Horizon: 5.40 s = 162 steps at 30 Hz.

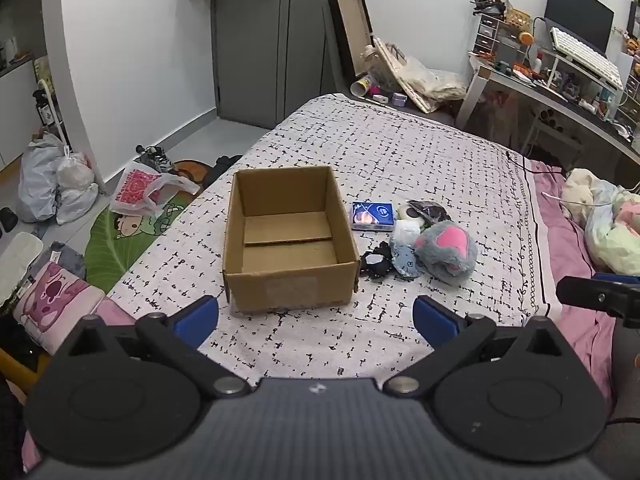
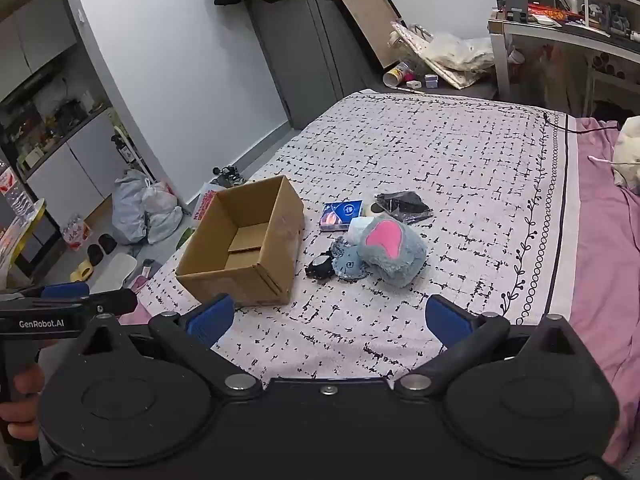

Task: Organize soft objects

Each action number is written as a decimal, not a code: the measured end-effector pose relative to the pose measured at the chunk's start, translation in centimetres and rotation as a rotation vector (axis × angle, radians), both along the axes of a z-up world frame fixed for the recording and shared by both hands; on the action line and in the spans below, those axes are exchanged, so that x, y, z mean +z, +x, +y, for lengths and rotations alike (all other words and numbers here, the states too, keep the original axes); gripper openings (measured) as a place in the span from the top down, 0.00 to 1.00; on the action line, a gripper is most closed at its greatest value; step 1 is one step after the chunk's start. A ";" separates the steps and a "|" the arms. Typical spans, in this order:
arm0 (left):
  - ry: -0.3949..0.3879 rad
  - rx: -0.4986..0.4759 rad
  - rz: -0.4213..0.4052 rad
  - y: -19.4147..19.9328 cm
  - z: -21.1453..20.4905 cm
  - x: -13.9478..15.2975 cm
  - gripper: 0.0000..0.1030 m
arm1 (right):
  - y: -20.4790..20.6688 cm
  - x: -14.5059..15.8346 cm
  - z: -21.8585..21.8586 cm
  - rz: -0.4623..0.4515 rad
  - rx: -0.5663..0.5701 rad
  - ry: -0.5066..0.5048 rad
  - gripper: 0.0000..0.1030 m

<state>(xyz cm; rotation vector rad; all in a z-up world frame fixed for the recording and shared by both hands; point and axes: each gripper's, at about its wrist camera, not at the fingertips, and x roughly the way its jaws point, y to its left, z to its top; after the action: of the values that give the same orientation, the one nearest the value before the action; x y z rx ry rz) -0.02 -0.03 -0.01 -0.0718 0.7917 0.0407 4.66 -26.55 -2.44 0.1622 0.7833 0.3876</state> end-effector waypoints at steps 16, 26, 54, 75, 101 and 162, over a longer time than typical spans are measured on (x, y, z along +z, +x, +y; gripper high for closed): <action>0.000 0.002 0.005 0.2 -0.2 -0.2 0.00 | 0.2 0.0 0.0 0.007 0.002 0.001 0.00; 0.013 -0.020 0.000 0.1 -0.7 0.2 0.00 | 0.2 0.0 -0.1 0.006 -0.005 -0.003 0.00; 0.030 -0.031 0.012 0.5 -1.2 0.5 0.00 | 0.2 0.0 -0.6 0.000 -0.019 0.007 0.00; 0.019 -0.024 0.003 0.3 -1.1 0.2 0.00 | 0.3 0.0 -0.8 0.002 -0.027 0.001 0.00; -0.036 -0.054 0.001 4.0 -3.2 -2.4 0.01 | 2.5 -2.8 -3.7 0.024 -0.183 0.051 0.00; -0.228 -0.099 0.207 23.1 -11.9 -10.6 0.35 | 14.2 -16.7 -5.5 0.320 -0.421 0.433 0.46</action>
<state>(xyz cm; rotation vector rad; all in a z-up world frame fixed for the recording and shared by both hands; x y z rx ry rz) 23.04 -11.89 -10.64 -0.2473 1.0039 -0.1381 18.86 -32.06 -19.12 0.7971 0.9450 0.1245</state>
